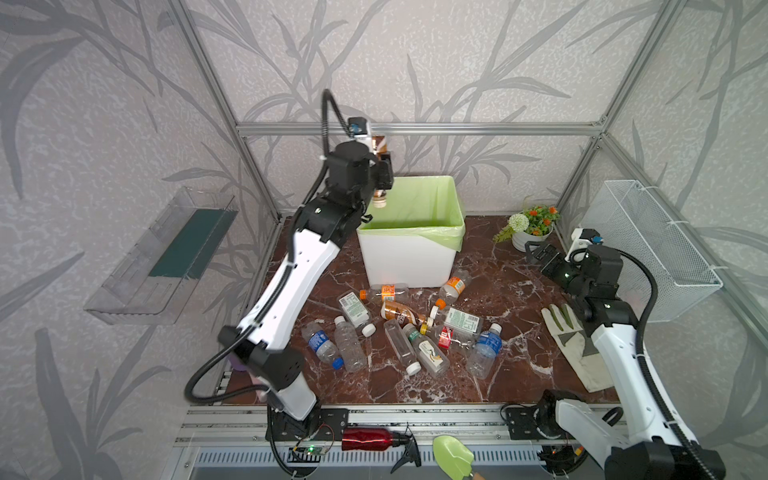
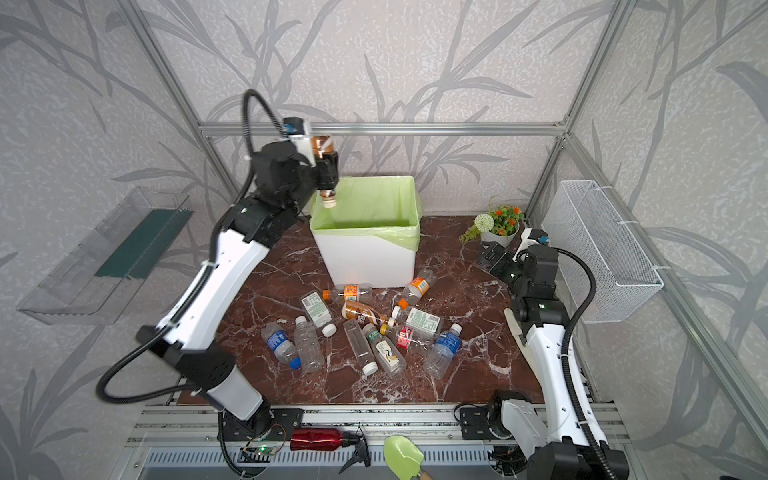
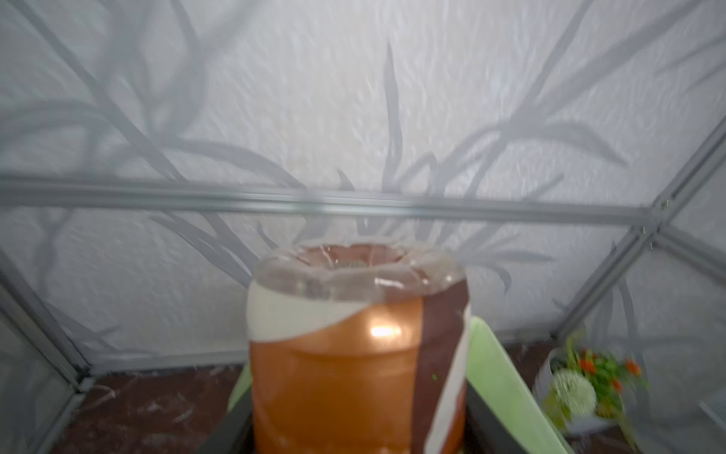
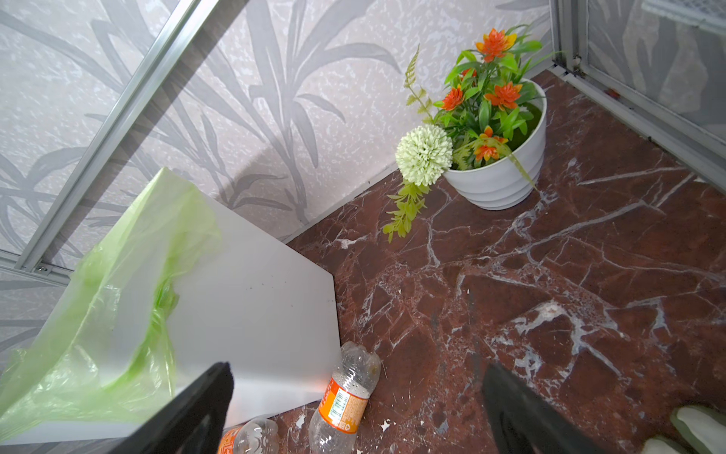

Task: Throw the plastic bottles in the bin
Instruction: 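Lift the Nescafe bottle with the left gripper and release it into the bin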

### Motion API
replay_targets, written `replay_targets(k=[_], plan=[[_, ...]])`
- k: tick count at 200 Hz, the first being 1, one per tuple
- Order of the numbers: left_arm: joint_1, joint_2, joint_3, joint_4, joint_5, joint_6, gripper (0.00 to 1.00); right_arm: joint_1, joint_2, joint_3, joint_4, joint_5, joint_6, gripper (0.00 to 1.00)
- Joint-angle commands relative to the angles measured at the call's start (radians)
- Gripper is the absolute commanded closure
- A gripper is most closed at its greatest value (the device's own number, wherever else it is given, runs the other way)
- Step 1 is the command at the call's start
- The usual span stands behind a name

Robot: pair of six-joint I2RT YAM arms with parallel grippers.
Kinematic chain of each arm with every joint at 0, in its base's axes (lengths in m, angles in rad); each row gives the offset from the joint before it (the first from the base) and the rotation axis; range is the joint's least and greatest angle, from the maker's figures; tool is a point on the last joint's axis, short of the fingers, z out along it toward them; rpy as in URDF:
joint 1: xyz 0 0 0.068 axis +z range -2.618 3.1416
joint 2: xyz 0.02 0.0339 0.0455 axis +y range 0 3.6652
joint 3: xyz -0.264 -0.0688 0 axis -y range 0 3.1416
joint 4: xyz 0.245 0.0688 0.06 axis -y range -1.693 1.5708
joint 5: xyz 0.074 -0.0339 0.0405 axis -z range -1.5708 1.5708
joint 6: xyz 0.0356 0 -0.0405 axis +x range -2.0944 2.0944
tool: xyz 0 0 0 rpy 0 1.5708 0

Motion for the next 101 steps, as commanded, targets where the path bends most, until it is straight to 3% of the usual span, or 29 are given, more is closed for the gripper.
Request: replay_targets(k=[1, 12, 22, 36, 51, 60, 67, 101], plan=[[-0.007, 0.264, 0.445, -0.532, 0.146, 0.010, 0.33, -0.003, -0.005, 0.084, -0.053, 0.003, -0.043, 0.01], [-0.015, 0.346, 0.775, -0.640, 0.117, 0.037, 0.03, -0.002, -0.011, 0.118, -0.073, 0.006, -0.058, 0.00], [-0.040, 0.272, 0.782, -0.584, 0.075, 0.078, 0.01, -0.003, -0.013, 0.138, -0.097, 0.017, -0.062, 0.00], [-0.105, 0.066, 0.505, -0.379, -0.007, 0.167, 0.01, -0.004, -0.015, 0.150, -0.136, 0.022, -0.048, 0.00], [-0.175, -0.213, -0.044, 0.078, -0.072, 0.259, 0.01, 0.000, -0.030, 0.121, -0.152, 0.017, -0.007, 0.00], [-0.186, -0.334, -0.270, 0.308, -0.072, 0.255, 0.01, -0.002, -0.043, 0.095, -0.162, 0.018, 0.019, 0.00], [-0.185, -0.381, -0.341, 0.358, -0.082, 0.236, 0.01, -0.001, -0.050, 0.077, -0.180, 0.015, 0.038, 0.00], [-0.187, -0.493, -0.477, 0.292, -0.148, 0.227, 0.01, 0.020, -0.093, 0.006, -0.320, 0.011, 0.107, 0.00]])
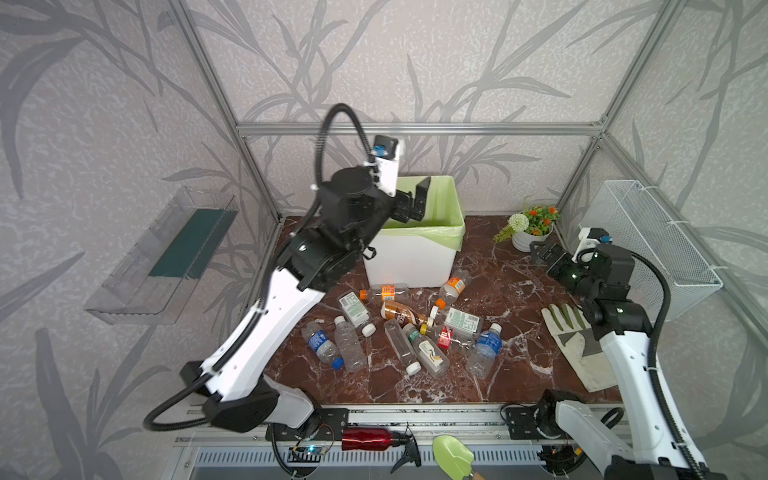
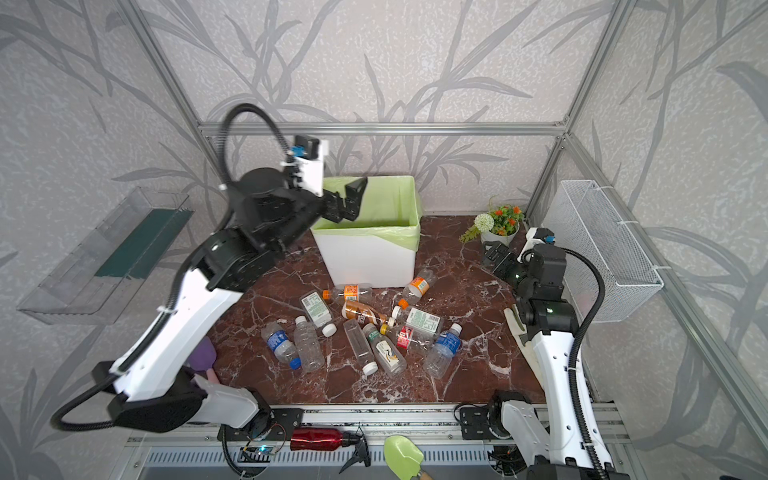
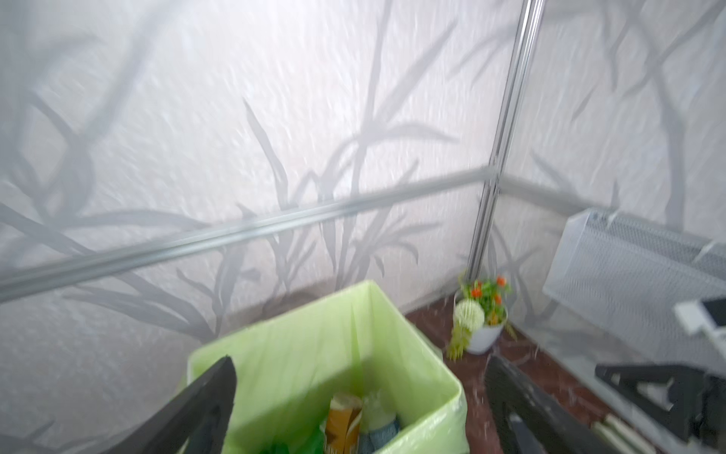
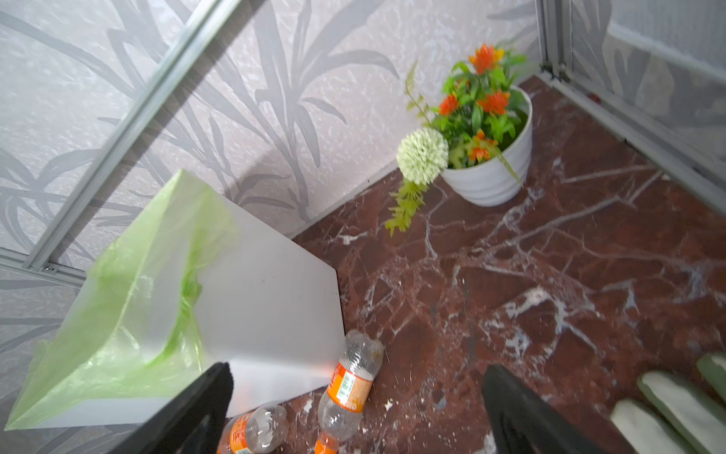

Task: Throw the plastic bottles in the bin
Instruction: 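Lift the Nescafe bottle with the left gripper and release it into the bin, then lower the right gripper onto a bottle in the pile while the left withdraws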

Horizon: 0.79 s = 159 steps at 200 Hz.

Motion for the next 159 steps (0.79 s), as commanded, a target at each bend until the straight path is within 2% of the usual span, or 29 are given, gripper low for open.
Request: replay_targets(k=[1, 29, 60, 84, 115, 159], plan=[[0.027, -0.038, -0.147, 0.126, -0.092, 0.039, 0.01, 0.018, -0.031, -0.047, -0.148, -0.003, 0.068, 0.00], [0.030, -0.169, -0.351, 0.188, -0.184, 0.015, 0.01, 0.119, -0.090, -0.129, -0.284, 0.059, 0.135, 0.01], [0.052, -0.273, -0.513, 0.164, -0.285, -0.016, 0.01, 0.293, -0.137, -0.220, -0.351, 0.176, 0.234, 0.01], [0.125, -0.332, -0.656, 0.119, -0.311, -0.158, 0.01, 0.395, -0.107, -0.322, -0.285, 0.125, 0.313, 0.02], [0.175, -0.366, -0.822, 0.066, -0.316, -0.306, 0.01, 0.556, -0.094, -0.397, -0.267, 0.193, 0.377, 0.04], [0.179, -0.419, -0.894, 0.066, -0.328, -0.344, 0.01, 0.604, -0.150, -0.505, -0.210, 0.157, 0.406, 0.09]])
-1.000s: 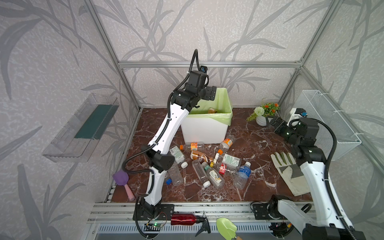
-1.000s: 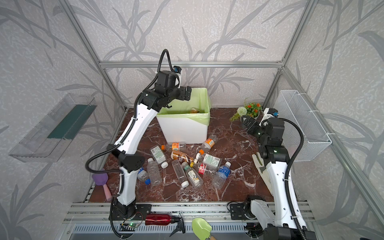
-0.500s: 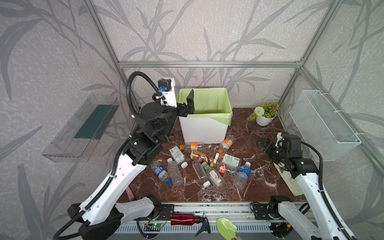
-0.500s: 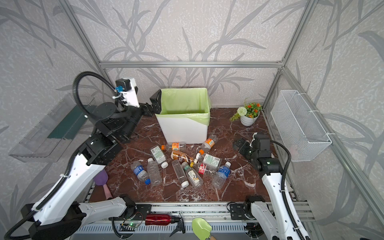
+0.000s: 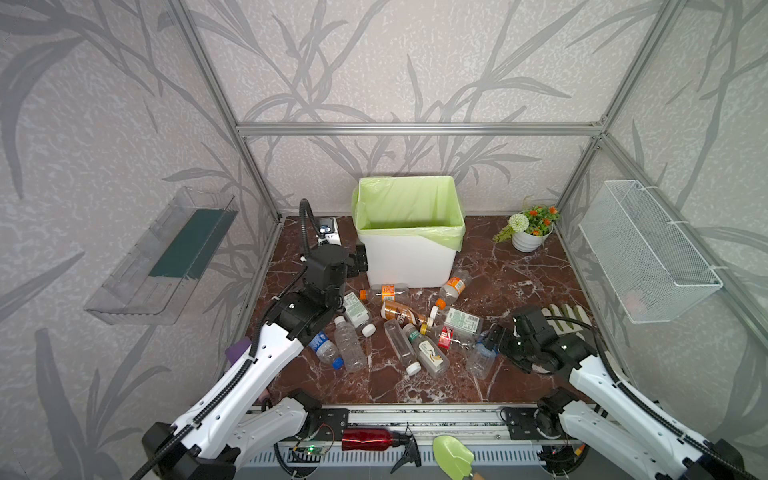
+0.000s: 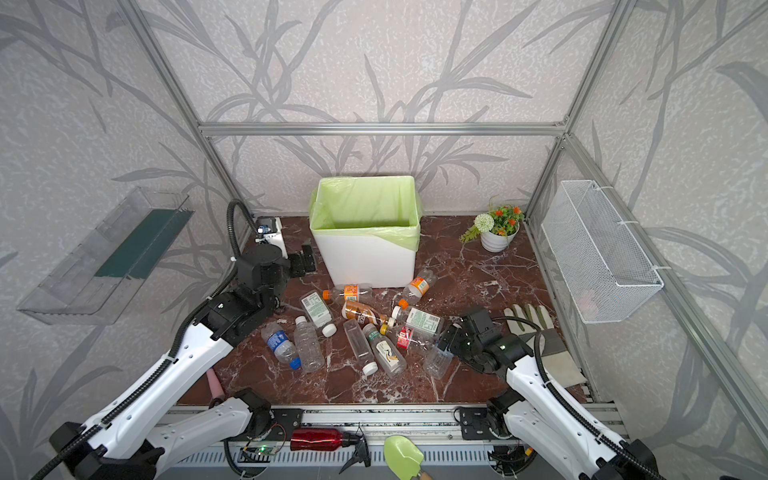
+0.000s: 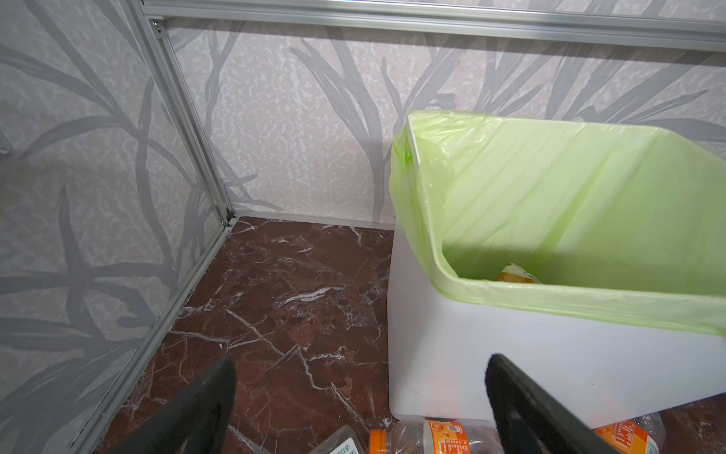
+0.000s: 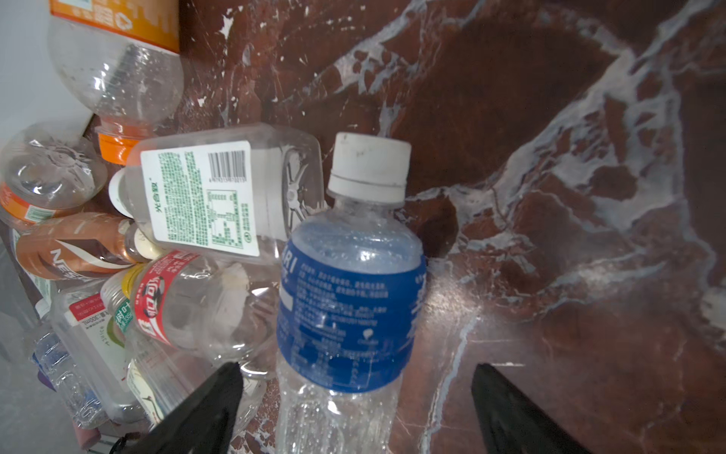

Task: Throw the plastic bottles in the bin
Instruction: 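Lower the right gripper onto a bottle in the pile while the left withdraws, then lift the blue-label water bottle with the right gripper and drop it into the bin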

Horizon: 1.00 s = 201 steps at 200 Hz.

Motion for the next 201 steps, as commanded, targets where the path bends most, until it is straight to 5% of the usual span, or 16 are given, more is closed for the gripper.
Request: replay_targets(k=[1, 87, 120, 141, 201], plan=[[0.006, -0.046, -0.019, -0.002, -0.031, -0.066, 0.01, 0.017, -0.021, -0.035, 0.052, -0.004, 0.034, 0.09], [0.004, -0.014, -0.027, -0.021, 0.045, -0.092, 0.01, 0.045, 0.081, -0.086, 0.219, -0.028, 0.017, 0.05], [0.005, -0.020, -0.021, -0.023, 0.049, -0.091, 0.01, 0.045, 0.139, -0.099, 0.227, -0.018, 0.024, 0.17], [0.004, -0.026, -0.024, -0.029, 0.055, -0.096, 0.01, 0.045, 0.131, -0.110, 0.215, 0.017, 0.037, 0.38], [0.005, -0.032, -0.039, -0.039, 0.047, -0.115, 0.01, 0.011, -0.013, -0.096, 0.164, 0.150, -0.008, 0.41]])
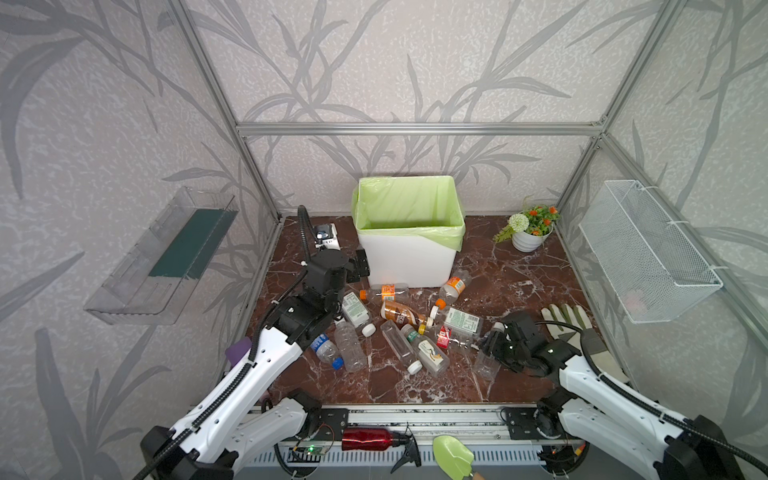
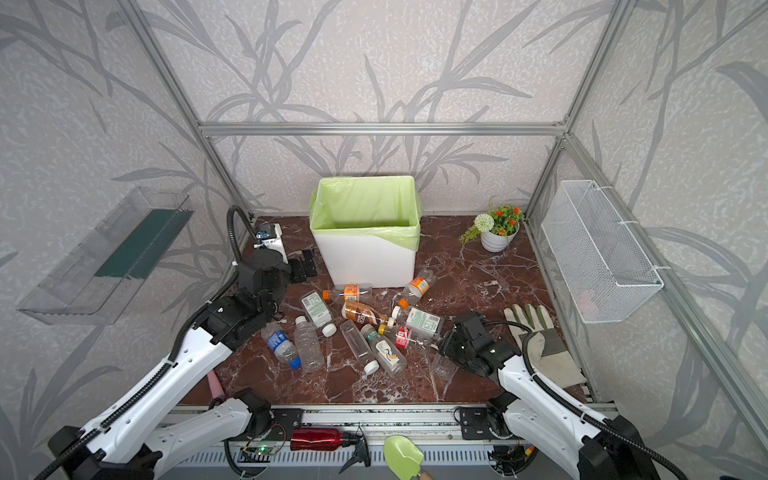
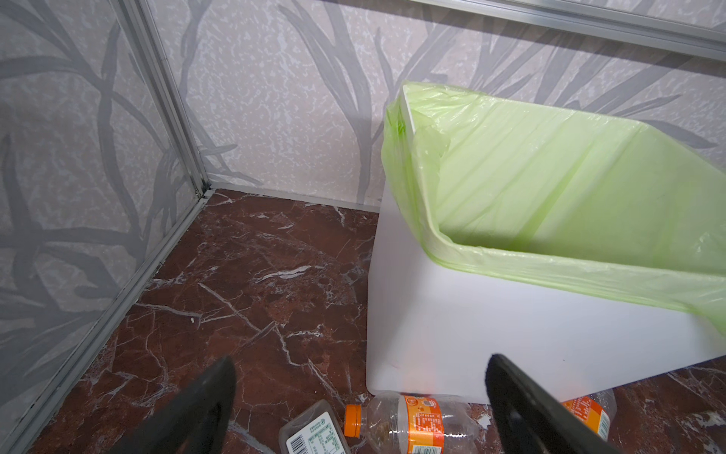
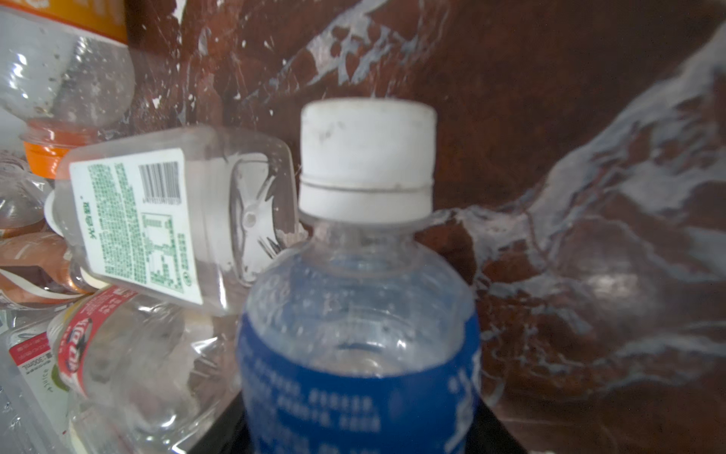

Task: Throw the plastic bottles in the bin
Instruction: 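Lift the blue-label water bottle with the right gripper and drop it into the bin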

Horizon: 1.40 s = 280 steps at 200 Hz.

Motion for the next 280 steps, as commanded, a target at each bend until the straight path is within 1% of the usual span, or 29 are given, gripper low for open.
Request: replay_targets(k=[1, 12, 21, 33, 37, 49, 54, 56, 60, 72, 83, 93, 107, 115, 124, 135, 151, 170, 181, 191, 197, 204, 209, 214, 222, 224, 241, 257, 280], plan=[[0.004, -0.015, -0.014, -0.019, -0.013, -0.025, 0.01, -0.026, -0.088, 0.019, -0.050, 0.093, -0.039, 0.41], [0.006, -0.016, -0.023, -0.028, -0.030, -0.032, 0.01, -0.066, -0.151, 0.047, -0.050, 0.106, -0.087, 0.41], [0.006, -0.018, -0.030, -0.038, -0.053, -0.045, 0.01, -0.123, -0.200, 0.076, -0.034, 0.096, -0.139, 0.42], [0.006, -0.025, -0.049, -0.050, -0.094, -0.068, 0.01, -0.244, -0.236, 0.129, 0.009, 0.043, -0.231, 0.43], [0.006, -0.031, -0.058, -0.051, -0.106, -0.074, 0.01, -0.296, -0.239, 0.154, 0.025, 0.006, -0.262, 0.43], [0.007, -0.052, -0.087, -0.050, -0.129, -0.089, 0.01, -0.464, -0.203, 0.255, 0.058, -0.120, -0.355, 0.44], [0.009, -0.062, -0.096, -0.051, -0.134, -0.092, 0.01, -0.524, -0.174, 0.309, 0.061, -0.170, -0.374, 0.45], [0.008, -0.066, -0.101, -0.053, -0.138, -0.094, 0.01, -0.567, -0.154, 0.332, 0.063, -0.186, -0.389, 0.45], [0.009, -0.072, -0.109, -0.056, -0.145, -0.099, 0.01, -0.602, -0.138, 0.378, 0.064, -0.228, -0.421, 0.45], [0.011, -0.092, -0.131, -0.074, -0.172, -0.116, 0.01, -0.706, -0.051, 0.527, 0.088, -0.325, -0.454, 0.45], [0.016, -0.109, -0.149, -0.094, -0.192, -0.127, 0.01, -0.743, 0.015, 0.665, 0.119, -0.366, -0.461, 0.45], [0.025, -0.120, -0.164, -0.117, -0.203, -0.148, 0.01, -0.743, 0.071, 0.792, 0.154, -0.379, -0.463, 0.45], [0.046, -0.131, -0.188, -0.141, -0.193, -0.188, 0.01, -0.736, 0.149, 0.947, 0.235, -0.434, -0.417, 0.45], [0.065, -0.137, -0.202, -0.153, -0.178, -0.216, 0.01, -0.714, 0.196, 1.024, 0.267, -0.450, -0.403, 0.45], [0.084, -0.141, -0.218, -0.161, -0.159, -0.242, 0.01, -0.674, 0.238, 1.099, 0.285, -0.442, -0.412, 0.45], [0.105, -0.144, -0.237, -0.171, -0.137, -0.269, 0.01, -0.599, 0.287, 1.161, 0.303, -0.408, -0.431, 0.45], [0.121, -0.147, -0.252, -0.187, -0.114, -0.281, 0.01, -0.477, 0.368, 1.208, 0.339, -0.368, -0.445, 0.45], [0.124, -0.154, -0.253, -0.214, -0.113, -0.286, 0.01, -0.290, 0.520, 1.265, 0.362, -0.341, -0.483, 0.45], [0.127, -0.158, -0.255, -0.222, -0.113, -0.291, 0.01, -0.177, 0.639, 1.347, 0.324, -0.332, -0.544, 0.44], [0.129, -0.161, -0.258, -0.222, -0.107, -0.296, 0.01, -0.103, 0.776, 1.471, 0.226, -0.365, -0.604, 0.35], [0.135, -0.161, -0.256, -0.224, -0.099, -0.298, 0.01, -0.078, 0.848, 1.552, 0.140, -0.361, -0.629, 0.30], [0.141, -0.159, -0.250, -0.229, -0.085, -0.296, 0.01, -0.070, 0.914, 1.618, 0.066, -0.359, -0.636, 0.29], [0.145, -0.159, -0.244, -0.236, -0.078, -0.297, 0.01, -0.073, 0.935, 1.640, 0.053, -0.358, -0.628, 0.28], [0.148, -0.159, -0.235, -0.244, -0.078, -0.296, 0.01, -0.080, 0.936, 1.643, 0.053, -0.348, -0.624, 0.22], [0.150, -0.160, -0.220, -0.263, -0.078, -0.295, 0.01, -0.095, 0.914, 1.628, 0.089, -0.313, -0.618, 0.03], [0.150, -0.161, -0.216, -0.267, -0.080, -0.295, 0.01, -0.099, 0.894, 1.621, 0.094, -0.305, -0.618, 0.00], [0.152, -0.185, -0.202, -0.296, -0.096, -0.296, 0.01, -0.145, 0.768, 1.591, 0.166, -0.236, -0.636, 0.01], [0.152, -0.213, -0.203, -0.313, -0.109, -0.315, 0.01, -0.206, 0.675, 1.584, 0.176, -0.234, -0.623, 0.01], [0.152, -0.233, -0.205, -0.347, -0.111, -0.353, 0.01, -0.279, 0.517, 1.441, 0.253, -0.226, -0.612, 0.01]])
